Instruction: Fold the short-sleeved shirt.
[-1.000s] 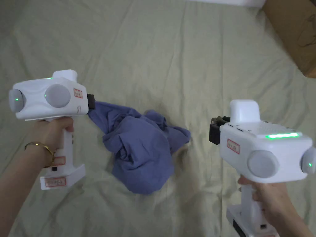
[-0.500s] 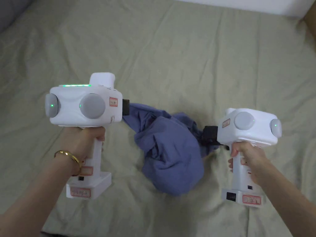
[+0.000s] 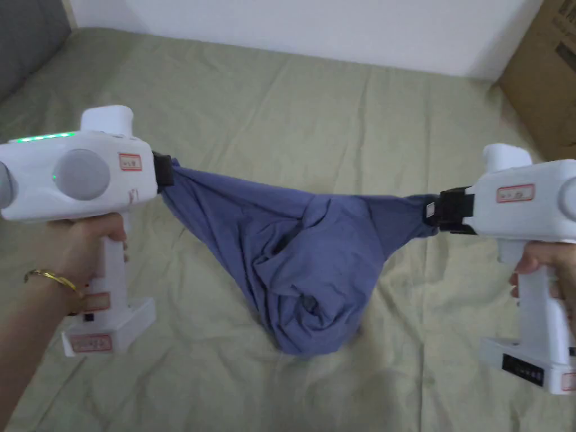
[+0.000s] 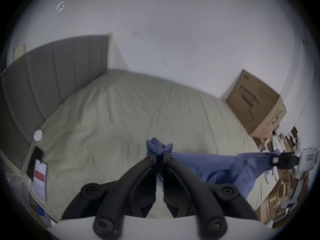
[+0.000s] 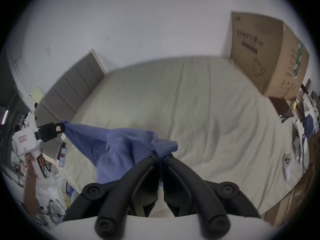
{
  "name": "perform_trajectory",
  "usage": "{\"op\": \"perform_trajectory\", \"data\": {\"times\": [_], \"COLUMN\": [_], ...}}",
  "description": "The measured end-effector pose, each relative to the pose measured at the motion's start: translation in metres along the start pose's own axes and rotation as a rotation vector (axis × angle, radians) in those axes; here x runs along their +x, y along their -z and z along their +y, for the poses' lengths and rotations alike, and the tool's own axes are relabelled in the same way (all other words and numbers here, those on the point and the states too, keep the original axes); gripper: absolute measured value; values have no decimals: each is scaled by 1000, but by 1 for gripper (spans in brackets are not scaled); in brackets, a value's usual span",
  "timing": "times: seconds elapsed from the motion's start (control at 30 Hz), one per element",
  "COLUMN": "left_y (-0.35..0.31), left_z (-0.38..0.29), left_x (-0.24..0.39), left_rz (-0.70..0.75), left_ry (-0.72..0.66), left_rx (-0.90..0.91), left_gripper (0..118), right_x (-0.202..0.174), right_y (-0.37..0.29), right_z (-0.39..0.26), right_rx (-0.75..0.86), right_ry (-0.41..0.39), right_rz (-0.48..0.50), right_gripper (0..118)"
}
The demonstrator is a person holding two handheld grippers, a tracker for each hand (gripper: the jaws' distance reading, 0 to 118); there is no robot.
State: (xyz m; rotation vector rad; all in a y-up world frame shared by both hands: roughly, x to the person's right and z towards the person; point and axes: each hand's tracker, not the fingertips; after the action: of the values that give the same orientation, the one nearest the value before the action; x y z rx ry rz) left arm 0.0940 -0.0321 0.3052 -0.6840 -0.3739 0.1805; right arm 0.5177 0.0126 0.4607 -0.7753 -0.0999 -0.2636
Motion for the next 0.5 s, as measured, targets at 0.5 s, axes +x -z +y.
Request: {"op": "perform_trajectory", "data": {"times": [0.5], "left_y": [-152], "left_z": [150], "left_x": [32], "left_rz": [-159], "left_ry": [54], "left_rx": [404], "left_gripper": [4], "right_x": [-16], "right_y": [-222], "right_z": [115], "right_rx": [459], "right_ry": [-62], "right_rz": [-31], "right_gripper": [3]}}
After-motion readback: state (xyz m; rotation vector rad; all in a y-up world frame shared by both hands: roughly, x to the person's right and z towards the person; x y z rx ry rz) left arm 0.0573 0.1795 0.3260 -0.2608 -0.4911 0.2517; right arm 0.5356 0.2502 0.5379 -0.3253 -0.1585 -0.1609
